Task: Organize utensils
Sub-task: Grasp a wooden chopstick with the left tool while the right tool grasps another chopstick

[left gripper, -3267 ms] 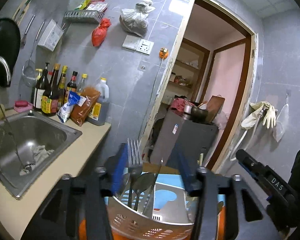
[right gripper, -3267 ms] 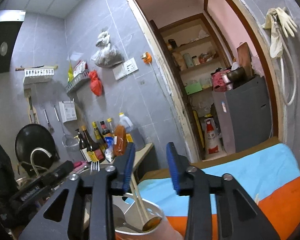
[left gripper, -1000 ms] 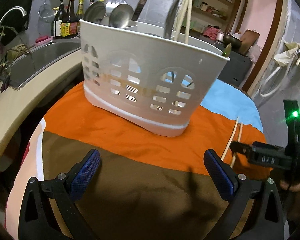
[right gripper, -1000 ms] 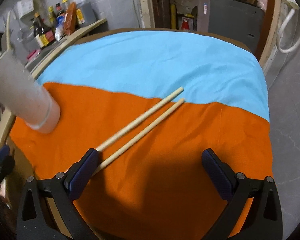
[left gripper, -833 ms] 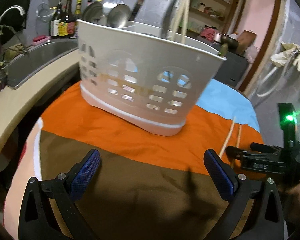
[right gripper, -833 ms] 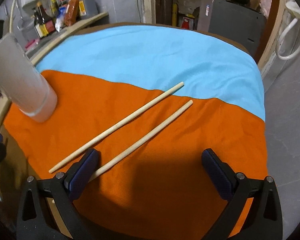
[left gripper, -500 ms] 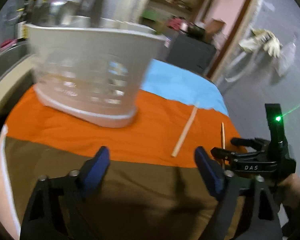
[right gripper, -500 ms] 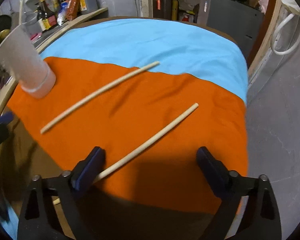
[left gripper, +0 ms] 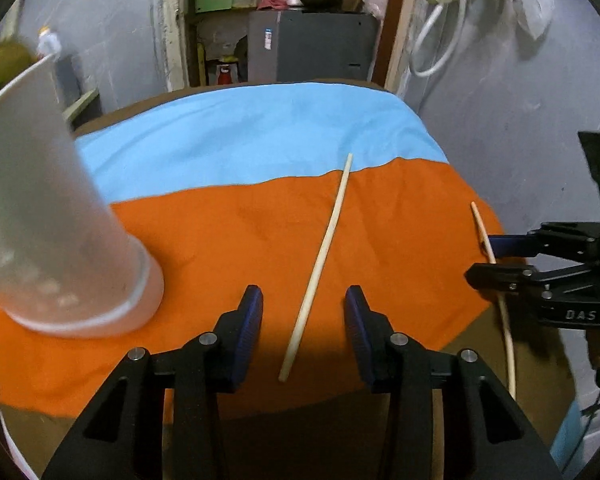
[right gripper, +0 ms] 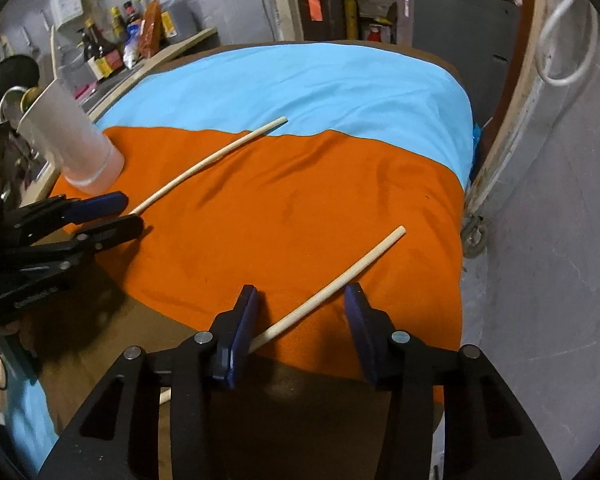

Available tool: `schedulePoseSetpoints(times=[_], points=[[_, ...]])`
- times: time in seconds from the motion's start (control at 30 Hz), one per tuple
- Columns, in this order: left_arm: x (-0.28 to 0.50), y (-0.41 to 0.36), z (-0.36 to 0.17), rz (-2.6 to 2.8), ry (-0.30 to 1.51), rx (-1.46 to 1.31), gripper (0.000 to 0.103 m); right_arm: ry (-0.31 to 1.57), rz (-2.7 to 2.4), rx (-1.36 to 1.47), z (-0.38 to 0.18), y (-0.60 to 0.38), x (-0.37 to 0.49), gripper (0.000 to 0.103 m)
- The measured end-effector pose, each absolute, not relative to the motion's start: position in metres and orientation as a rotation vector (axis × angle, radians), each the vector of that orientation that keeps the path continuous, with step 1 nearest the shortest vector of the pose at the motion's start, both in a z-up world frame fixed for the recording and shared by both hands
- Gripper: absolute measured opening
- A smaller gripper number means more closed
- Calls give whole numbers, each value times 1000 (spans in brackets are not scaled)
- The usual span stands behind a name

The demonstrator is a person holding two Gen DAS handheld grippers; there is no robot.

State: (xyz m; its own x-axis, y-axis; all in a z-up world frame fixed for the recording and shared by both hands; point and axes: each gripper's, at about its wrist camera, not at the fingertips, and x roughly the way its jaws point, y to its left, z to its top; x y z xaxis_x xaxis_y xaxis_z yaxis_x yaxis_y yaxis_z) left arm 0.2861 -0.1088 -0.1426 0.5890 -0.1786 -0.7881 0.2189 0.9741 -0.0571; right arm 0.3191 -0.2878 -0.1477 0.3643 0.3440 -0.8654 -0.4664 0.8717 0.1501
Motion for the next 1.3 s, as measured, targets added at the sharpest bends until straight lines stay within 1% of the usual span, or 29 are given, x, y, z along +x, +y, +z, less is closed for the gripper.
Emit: schedulePoseSetpoints(times=[0.03,0.07,0.1,0.13,0.17,0.3,0.4,0.63,0.83,0.87,0.93,1.0,1.07,1.3], points=[[287,-111,-143,-232,916,70,37,1079,523,-110,-147,-287,319,39],[287,-111,-145,-230,917,84,31,1079,525,-88,-147,-289,318,32],[287,-111,-146,-225,922,98,16,1080,520,-51,-147,-290,316,25],[288,-112,-148,-226,933,97,9,1082,520,-22,-148,-289,315,24],[289,-112,-151,-227,941,88,7,1084,524,8,-148,-290,313,20],[281,-114,-153,-238,936,95,4,1095,550,78,-150,-287,300,12],[270,-111,-151,-249,959,75,2,1123,572,111,-150,-287,290,11],[226,-105,-140,-241,1038,-11,2,1170,563,180,-145,-294,272,10],[230,-102,-140,-254,1053,-69,4,1178,537,220,-148,-294,280,11],[233,-102,-140,-255,1051,-77,5,1176,526,219,-148,-292,282,11],[237,-102,-139,-263,1041,-81,12,1166,509,208,-148,-288,284,12],[240,-102,-137,-276,1029,-67,25,1147,493,193,-149,-285,284,13],[246,-104,-136,-276,1022,-43,30,1131,485,180,-149,-283,285,14],[276,-110,-143,-283,1024,20,30,1036,439,123,-151,-276,283,14]])
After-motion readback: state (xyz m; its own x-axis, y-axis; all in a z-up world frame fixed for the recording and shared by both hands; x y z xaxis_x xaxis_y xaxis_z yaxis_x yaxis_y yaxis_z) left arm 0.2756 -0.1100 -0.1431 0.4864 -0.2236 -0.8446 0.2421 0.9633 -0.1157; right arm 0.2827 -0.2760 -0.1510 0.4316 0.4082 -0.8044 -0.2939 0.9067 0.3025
